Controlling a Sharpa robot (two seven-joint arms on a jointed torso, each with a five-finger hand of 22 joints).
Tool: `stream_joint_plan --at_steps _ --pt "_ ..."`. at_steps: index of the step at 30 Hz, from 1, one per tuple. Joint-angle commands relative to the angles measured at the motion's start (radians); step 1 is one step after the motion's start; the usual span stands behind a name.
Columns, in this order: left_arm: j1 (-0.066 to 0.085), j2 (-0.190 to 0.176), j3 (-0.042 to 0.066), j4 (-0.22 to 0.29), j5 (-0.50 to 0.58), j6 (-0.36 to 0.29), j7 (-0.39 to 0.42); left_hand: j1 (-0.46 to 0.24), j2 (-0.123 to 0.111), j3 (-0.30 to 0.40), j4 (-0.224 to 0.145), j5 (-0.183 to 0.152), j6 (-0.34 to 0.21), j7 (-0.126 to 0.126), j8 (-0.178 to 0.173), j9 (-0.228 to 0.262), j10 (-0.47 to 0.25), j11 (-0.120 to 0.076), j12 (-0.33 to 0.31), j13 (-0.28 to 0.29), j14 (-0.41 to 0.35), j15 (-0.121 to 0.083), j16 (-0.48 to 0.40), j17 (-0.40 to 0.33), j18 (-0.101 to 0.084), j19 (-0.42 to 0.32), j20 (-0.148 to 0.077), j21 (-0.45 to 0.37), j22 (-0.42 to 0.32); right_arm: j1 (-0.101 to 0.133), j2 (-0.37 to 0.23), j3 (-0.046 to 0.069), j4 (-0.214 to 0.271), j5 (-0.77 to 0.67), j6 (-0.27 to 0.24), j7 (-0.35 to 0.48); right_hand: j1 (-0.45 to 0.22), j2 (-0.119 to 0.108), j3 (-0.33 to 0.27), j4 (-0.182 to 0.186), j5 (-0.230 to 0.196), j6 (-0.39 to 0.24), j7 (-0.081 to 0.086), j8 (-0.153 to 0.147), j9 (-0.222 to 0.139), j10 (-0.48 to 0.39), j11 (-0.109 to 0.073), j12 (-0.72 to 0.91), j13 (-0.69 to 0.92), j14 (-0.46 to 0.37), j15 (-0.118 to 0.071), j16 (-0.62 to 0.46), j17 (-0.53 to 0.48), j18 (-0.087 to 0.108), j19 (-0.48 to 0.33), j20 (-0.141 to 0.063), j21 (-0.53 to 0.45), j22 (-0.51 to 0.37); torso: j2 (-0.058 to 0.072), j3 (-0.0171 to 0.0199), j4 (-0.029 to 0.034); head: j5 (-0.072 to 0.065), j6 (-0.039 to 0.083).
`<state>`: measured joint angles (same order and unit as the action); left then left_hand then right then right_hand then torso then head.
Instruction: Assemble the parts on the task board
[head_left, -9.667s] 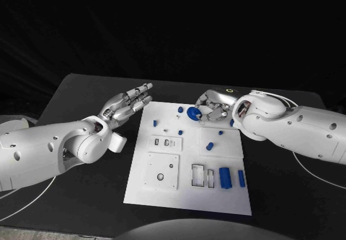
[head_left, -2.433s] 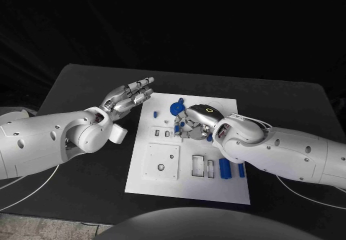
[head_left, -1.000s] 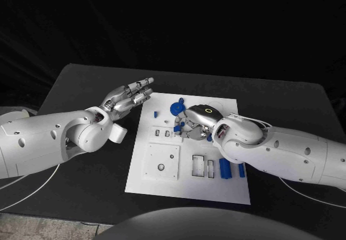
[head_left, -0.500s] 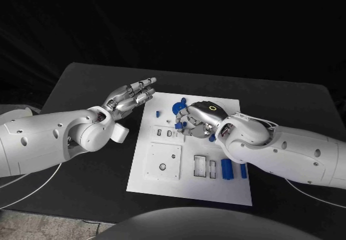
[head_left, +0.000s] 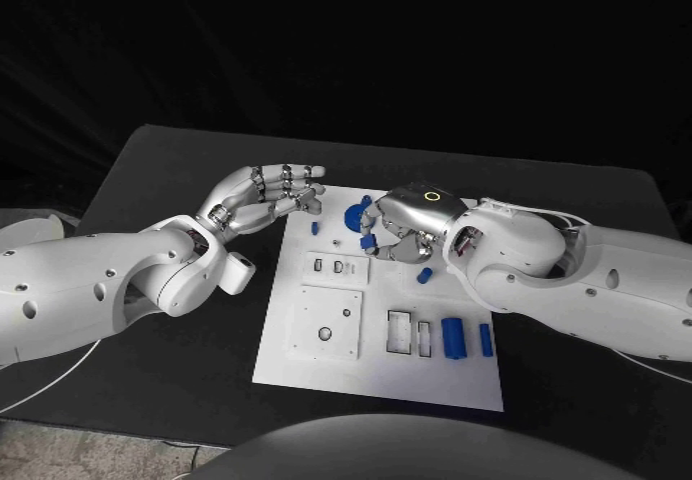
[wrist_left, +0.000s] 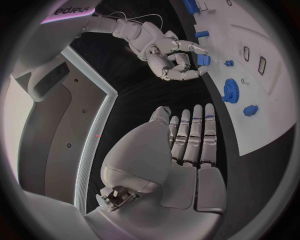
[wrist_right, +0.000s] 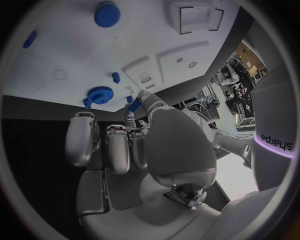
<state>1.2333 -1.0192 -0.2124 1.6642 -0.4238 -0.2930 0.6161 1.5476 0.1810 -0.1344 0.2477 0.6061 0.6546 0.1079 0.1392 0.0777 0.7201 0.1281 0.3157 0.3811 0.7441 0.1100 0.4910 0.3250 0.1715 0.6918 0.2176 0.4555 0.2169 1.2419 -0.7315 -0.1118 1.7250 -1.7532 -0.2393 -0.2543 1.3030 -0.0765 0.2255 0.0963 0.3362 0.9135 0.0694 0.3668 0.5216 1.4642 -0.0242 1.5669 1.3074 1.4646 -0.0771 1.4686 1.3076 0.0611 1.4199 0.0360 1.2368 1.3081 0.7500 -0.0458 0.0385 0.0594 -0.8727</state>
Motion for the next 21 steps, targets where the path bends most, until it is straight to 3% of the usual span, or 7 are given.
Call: stream_joint_plan --at_steps 1,4,5,7,11,13,21 --pt "-0.003 -0.006 0.000 0.020 -0.170 -0.072 0.052 0.009 -0.004 0.021 0.027 0.018 0.076 0.011 0.011 0.005 -0.012 -0.013 0.183 0.201 0.044 -0.015 0.259 0.180 -0.011 0.091 -0.010 0.167 0.101 0.001 0.001 0.000 0.004 -0.046 0.123 -0.060 -0.006 -0.005 -0.002 -0.007 -0.005 0.024 -0.020 0.004 0.010 0.107 -0.006 0.004 0.263 0.067 -0.006 -0.004 0.164 0.017 -0.005 -0.005 -0.007 0.127 -0.001 0.0021 0.0026 -0.001 0.000" --pt "-0.006 -0.014 0.000 0.033 -0.195 -0.078 0.046 0.030 -0.055 0.034 0.037 -0.002 0.099 0.032 0.003 0.003 0.000 -0.003 0.506 0.464 0.045 -0.012 0.533 0.374 0.000 0.071 -0.051 0.350 0.230 -0.001 0.003 0.000 0.001 -0.044 0.136 -0.062 -0.005 -0.006 -0.001 -0.008 -0.007 0.024 -0.021 0.003 0.010 0.107 -0.007 0.004 0.263 0.067 -0.007 -0.004 0.163 0.017 -0.006 -0.005 -0.008 0.127 -0.003 0.0018 0.0015 -0.001 0.000" --pt "-0.007 -0.017 0.000 0.038 -0.201 -0.081 0.044 0.036 -0.047 0.047 0.040 0.001 0.110 0.030 0.008 0.005 0.007 -0.009 0.560 0.511 0.114 -0.021 0.625 0.482 -0.011 0.070 -0.046 0.390 0.260 -0.002 0.003 0.000 -0.001 -0.043 0.139 -0.062 -0.005 -0.006 -0.001 -0.008 -0.007 0.024 -0.021 0.003 0.010 0.107 -0.007 0.004 0.263 0.067 -0.007 -0.004 0.163 0.018 -0.006 -0.005 -0.008 0.127 -0.003 0.0018 0.0014 0.000 0.000" --pt "-0.010 -0.022 0.000 0.047 -0.207 -0.086 0.040 0.021 -0.049 0.071 0.050 0.004 0.124 0.031 0.010 0.007 0.260 -0.027 0.866 0.796 0.369 -0.036 0.883 0.821 -0.049 0.248 -0.063 0.672 0.594 -0.003 0.004 0.000 -0.004 -0.042 0.144 -0.062 -0.005 -0.006 -0.001 -0.008 -0.007 0.024 -0.021 0.003 0.010 0.107 -0.007 0.004 0.263 0.067 -0.007 -0.004 0.163 0.018 -0.006 -0.005 -0.008 0.127 -0.003 0.0016 0.0002 0.001 0.000" --pt "-0.015 -0.029 0.000 0.063 -0.216 -0.088 0.018 -0.007 -0.061 0.111 0.045 0.006 0.151 0.035 0.018 0.011 0.677 -0.046 1.167 1.093 0.772 -0.057 1.069 1.202 -0.105 0.500 -0.088 0.957 1.007 -0.006 0.002 0.000 -0.009 -0.037 0.150 -0.060 -0.004 -0.006 0.000 -0.010 -0.010 0.023 -0.021 0.002 0.011 0.107 -0.007 0.004 0.263 0.067 -0.007 -0.004 0.164 0.017 -0.006 -0.006 -0.008 0.127 -0.002 0.0011 0.0010 0.001 0.000" --pt "-0.017 -0.030 0.000 0.068 -0.229 -0.073 -0.007 -0.024 -0.067 0.126 0.046 0.006 0.160 0.031 0.020 0.014 0.842 -0.056 1.251 1.185 0.827 -0.068 1.080 1.246 -0.127 0.630 -0.096 1.033 1.146 -0.008 0.002 0.000 -0.011 -0.035 0.152 -0.060 -0.004 -0.006 0.000 -0.010 -0.010 0.023 -0.021 0.002 0.011 0.107 -0.007 0.004 0.263 0.067 -0.007 -0.004 0.164 0.017 -0.005 -0.006 -0.008 0.127 -0.003 0.0018 0.0011 0.003 0.000" --pt "-0.027 -0.030 -0.002 0.090 -0.318 0.049 -0.166 -0.059 -0.080 0.151 0.040 0.002 0.176 0.024 0.021 0.023 0.851 -0.073 1.255 1.190 0.827 -0.092 1.080 1.246 -0.172 0.879 -0.094 1.115 1.354 -0.011 0.007 0.000 -0.014 -0.031 0.127 -0.053 -0.004 -0.006 0.000 -0.011 -0.014 0.021 -0.020 0.001 0.011 0.107 -0.007 0.004 0.263 0.067 -0.008 -0.004 0.164 0.018 -0.006 -0.006 -0.009 0.127 -0.002 0.0024 -0.0039 0.008 0.000"
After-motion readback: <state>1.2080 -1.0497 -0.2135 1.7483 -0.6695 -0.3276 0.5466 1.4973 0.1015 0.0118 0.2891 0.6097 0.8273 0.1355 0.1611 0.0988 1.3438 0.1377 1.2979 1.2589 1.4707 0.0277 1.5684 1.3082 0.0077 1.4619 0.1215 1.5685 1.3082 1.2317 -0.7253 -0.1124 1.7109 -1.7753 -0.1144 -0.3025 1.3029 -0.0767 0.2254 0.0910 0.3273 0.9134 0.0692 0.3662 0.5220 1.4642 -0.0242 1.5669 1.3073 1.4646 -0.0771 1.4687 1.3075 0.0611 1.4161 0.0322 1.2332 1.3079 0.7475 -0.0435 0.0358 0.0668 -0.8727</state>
